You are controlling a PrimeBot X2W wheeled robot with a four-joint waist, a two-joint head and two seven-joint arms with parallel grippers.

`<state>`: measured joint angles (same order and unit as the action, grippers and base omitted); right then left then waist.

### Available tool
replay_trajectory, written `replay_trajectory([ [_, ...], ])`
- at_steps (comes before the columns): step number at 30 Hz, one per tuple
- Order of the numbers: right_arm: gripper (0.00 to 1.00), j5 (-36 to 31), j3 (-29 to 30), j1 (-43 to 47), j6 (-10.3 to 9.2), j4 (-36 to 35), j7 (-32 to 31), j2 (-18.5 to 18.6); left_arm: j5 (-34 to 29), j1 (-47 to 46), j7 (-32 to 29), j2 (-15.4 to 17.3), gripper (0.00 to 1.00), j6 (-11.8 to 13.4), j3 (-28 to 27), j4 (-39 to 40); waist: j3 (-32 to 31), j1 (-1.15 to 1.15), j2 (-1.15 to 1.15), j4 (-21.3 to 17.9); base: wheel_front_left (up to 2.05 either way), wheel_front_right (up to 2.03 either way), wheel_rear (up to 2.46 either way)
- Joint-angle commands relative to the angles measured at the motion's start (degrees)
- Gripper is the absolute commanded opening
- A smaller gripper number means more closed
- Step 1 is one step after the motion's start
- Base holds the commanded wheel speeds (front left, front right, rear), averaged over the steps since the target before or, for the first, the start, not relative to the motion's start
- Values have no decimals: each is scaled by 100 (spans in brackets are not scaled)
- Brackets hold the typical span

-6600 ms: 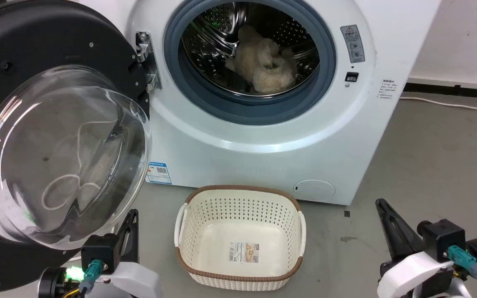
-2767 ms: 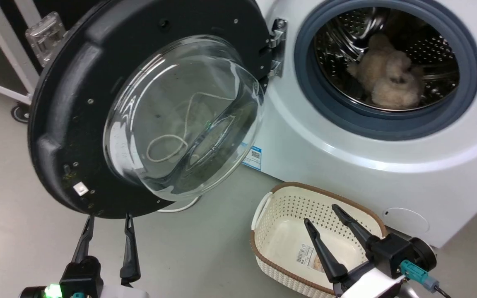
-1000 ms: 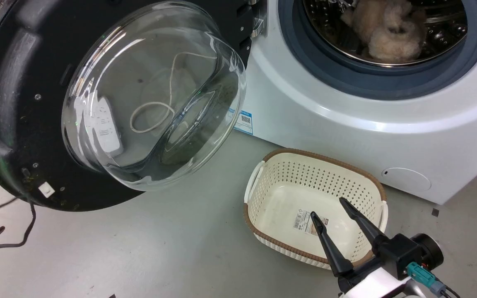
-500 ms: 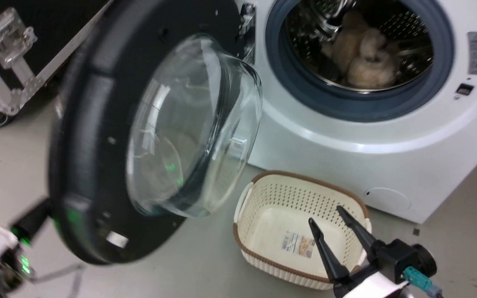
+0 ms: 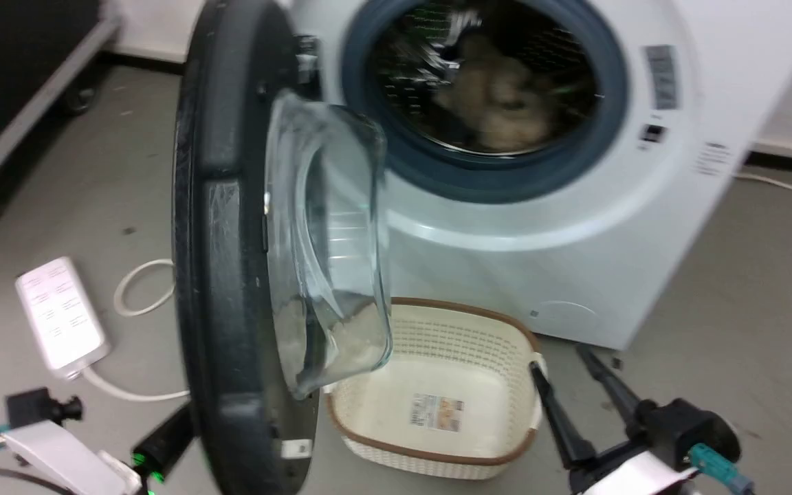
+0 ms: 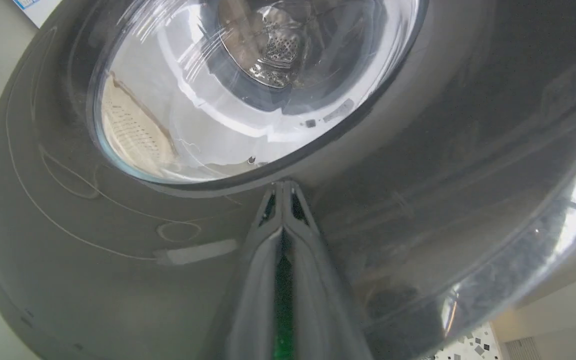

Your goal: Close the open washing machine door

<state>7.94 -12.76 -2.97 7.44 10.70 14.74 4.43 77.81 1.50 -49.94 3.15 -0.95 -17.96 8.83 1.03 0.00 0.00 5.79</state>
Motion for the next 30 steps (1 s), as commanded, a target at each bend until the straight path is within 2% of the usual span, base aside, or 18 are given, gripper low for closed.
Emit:
replay_trajectory([
  [1,100,27,83,29,5,-11,26,-17,224,203,196,-22,0,-53,259,103,92,0,0,-444,0,0,0],
  [5,100,4,217,-37,5,-43,26,-6,504,456,733,-25,0,-167,883,205,255,0,0,-907,0,0,0],
  [6,100,4,217,-37,5,-43,26,-6,504,456,733,-25,0,-167,883,205,255,0,0,-907,0,0,0],
  [8,100,-8,276,-95,5,-64,26,5,634,464,1138,-25,0,-237,1301,192,407,0,0,-1262,0,0,0],
  [9,100,-8,276,-95,5,-64,26,5,634,464,1138,-25,0,-237,1301,192,407,0,0,-1262,0,0,0],
  [10,100,-13,311,-126,5,-67,26,15,637,387,1366,-26,0,-272,1557,126,505,0,0,-1483,0,0,0],
  [11,100,-13,311,-126,5,-67,26,15,637,387,1366,-26,0,-272,1557,126,505,0,0,-1483,0,0,0],
  [12,100,-16,313,-175,5,-66,26,20,510,272,1578,-26,0,-329,1742,34,614,0,0,-1725,0,0,0],
  [14,100,-10,318,-203,5,-73,26,17,505,193,1684,-26,0,-352,1835,-16,674,0,0,-1834,0,0,0],
  [15,100,24,319,-270,5,-98,26,2,536,9,1891,-26,0,-385,2000,-102,805,0,0,-2067,0,0,0],
  [19,100,94,354,-350,5,-137,26,-32,544,-355,2223,-26,0,-405,2189,-297,994,0,0,-2368,0,0,0],
  [20,100,131,377,-368,5,-140,26,-55,529,-668,2571,-26,0,-349,2232,-547,1082,0,0,-2531,0,0,0],
  [21,100,131,377,-368,5,-140,26,-55,529,-668,2571,-26,0,-349,2232,-547,1082,0,0,-2531,0,0,0],
  [25,100,188,335,-389,5,-96,26,-97,582,-1556,3255,-26,0,-354,2421,-1309,1214,0,0,-2859,0,0,0],
  [30,100,231,296,-426,5,-75,26,-120,772,-2212,3727,-27,0,-401,2538,-1908,1241,0,0,-3020,0,0,0],
])
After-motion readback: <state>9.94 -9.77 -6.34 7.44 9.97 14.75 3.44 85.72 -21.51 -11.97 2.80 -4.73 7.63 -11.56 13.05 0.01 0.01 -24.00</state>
